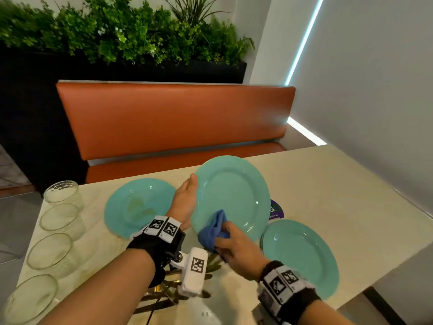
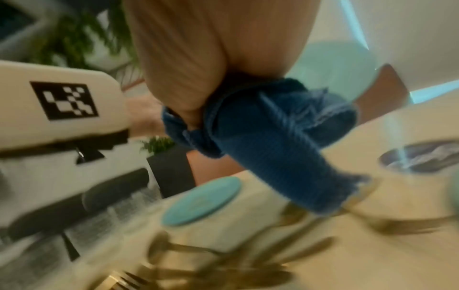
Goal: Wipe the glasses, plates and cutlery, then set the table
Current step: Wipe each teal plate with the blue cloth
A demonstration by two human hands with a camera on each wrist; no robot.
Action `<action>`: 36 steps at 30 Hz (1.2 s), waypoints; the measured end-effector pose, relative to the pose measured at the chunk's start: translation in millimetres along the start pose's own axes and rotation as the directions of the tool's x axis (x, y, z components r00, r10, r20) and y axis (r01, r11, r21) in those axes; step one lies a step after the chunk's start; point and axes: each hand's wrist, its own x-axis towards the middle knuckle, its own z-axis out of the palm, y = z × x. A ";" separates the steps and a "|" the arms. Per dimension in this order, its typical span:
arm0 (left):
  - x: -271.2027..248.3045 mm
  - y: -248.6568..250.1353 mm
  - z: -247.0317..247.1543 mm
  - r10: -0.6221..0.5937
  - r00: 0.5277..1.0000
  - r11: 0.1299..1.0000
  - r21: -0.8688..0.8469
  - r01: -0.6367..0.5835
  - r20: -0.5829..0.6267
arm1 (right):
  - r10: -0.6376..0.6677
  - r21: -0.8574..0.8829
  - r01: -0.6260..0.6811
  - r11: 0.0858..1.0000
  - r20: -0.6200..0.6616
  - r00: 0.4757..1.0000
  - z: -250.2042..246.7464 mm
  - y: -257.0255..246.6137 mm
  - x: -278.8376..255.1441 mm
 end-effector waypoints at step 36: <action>-15.6 -68.7 119.1 -0.090 0.947 0.974 0.228 0.019 0.308 | 0.572 0.211 -0.539 0.816 -0.439 0.693 -68.1 116.4 -40.6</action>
